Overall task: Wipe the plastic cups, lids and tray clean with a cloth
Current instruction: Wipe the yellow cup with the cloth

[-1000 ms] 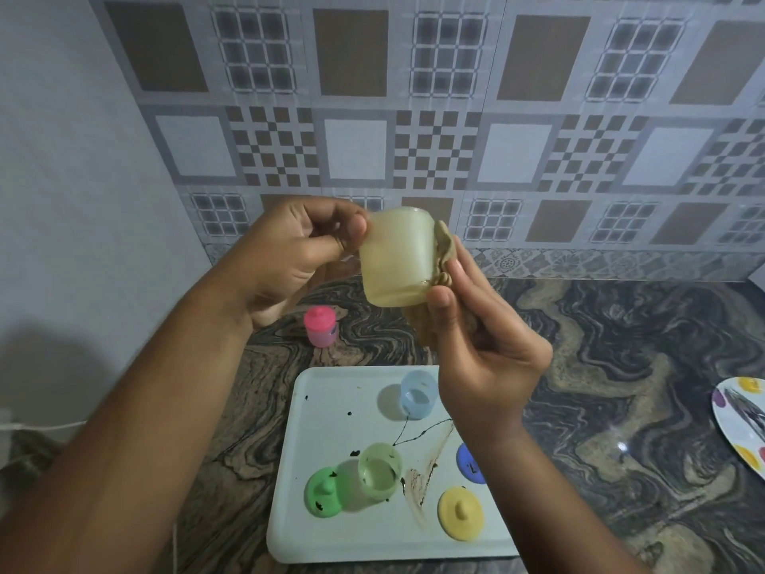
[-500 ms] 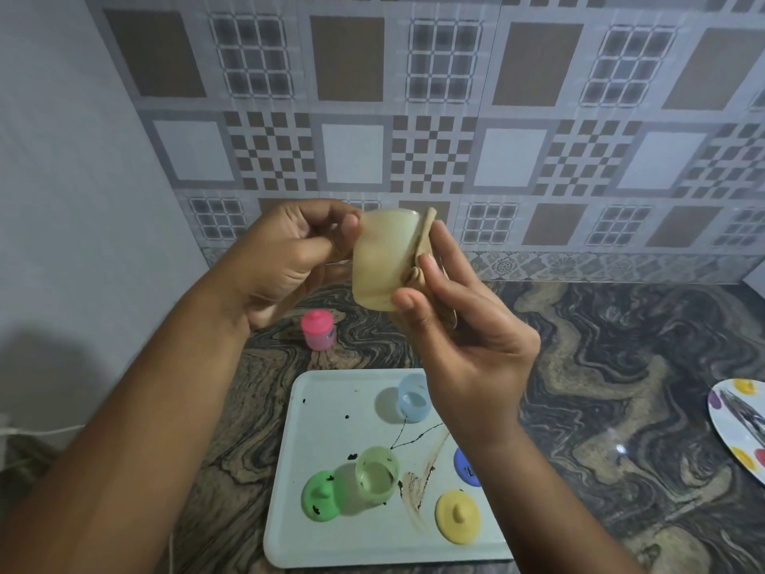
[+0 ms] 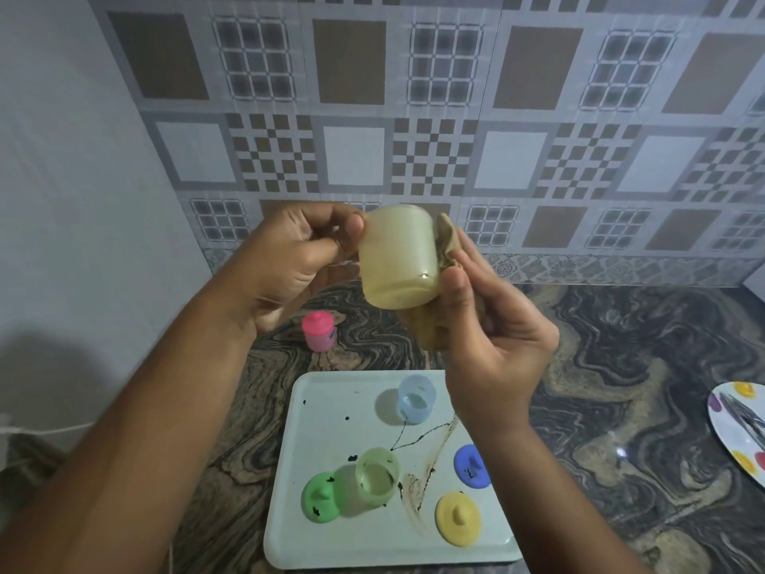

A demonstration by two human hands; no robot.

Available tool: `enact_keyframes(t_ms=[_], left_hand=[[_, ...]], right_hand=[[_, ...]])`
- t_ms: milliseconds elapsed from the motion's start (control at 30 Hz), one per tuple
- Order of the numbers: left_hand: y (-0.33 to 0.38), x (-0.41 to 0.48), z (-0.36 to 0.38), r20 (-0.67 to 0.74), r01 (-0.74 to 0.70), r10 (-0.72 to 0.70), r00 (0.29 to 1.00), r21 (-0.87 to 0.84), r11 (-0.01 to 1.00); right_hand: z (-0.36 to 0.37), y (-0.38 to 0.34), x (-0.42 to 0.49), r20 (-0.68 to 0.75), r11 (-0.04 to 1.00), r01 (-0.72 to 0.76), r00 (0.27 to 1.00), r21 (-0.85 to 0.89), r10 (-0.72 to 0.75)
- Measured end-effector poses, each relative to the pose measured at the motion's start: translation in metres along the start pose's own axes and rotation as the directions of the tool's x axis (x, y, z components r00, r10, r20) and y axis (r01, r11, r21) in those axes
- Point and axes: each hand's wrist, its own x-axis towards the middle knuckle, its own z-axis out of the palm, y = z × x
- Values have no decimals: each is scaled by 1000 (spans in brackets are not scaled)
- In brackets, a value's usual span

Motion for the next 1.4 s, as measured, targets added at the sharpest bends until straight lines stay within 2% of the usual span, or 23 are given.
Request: enact_keyframes(t_ms=[133,300,433,533,700,867,1033,1200,1300,1400], left_hand=[[2,-2,2,4,-7,7,1000,-3,1000],[-2,0,1,-45,-3,6,999,57,998],[-3,0,0,-46,19,-16,999,65,998],[-3,0,-2,-27,24,-22,999,69,997],[-5,1,-6,-22,33,-31,999,78,996],[-4,1,-3,-30,-47,51,998,132,990],[-3,1,-4,-15,-61,63,998,123,991],[-4,0,-4,-7,-53,54,998,110,993],[-4,0,-2,5,-52,51,999,105,993],[-5,1,-5,5,-20,19,1000,90,996]], right_hand=[[0,-6,2,31,997,-61,998,51,60],[-5,-6,-7,255,993,-33,965,-117,62],[-6,-2,-6,313,978,41,949,-205,26],[-5,-1,-3,298,973,67,955,-219,2],[-3,-1,1,221,996,-52,973,-76,68],[0,0,-4,245,990,-85,963,-113,111],[-4,2,-2,126,985,-164,977,-53,170],[-1,4,-8,221,990,-91,969,-107,113],[-3,5,-7,200,991,-77,975,-105,97],[-5,4,-5,153,989,-128,979,-71,138]])
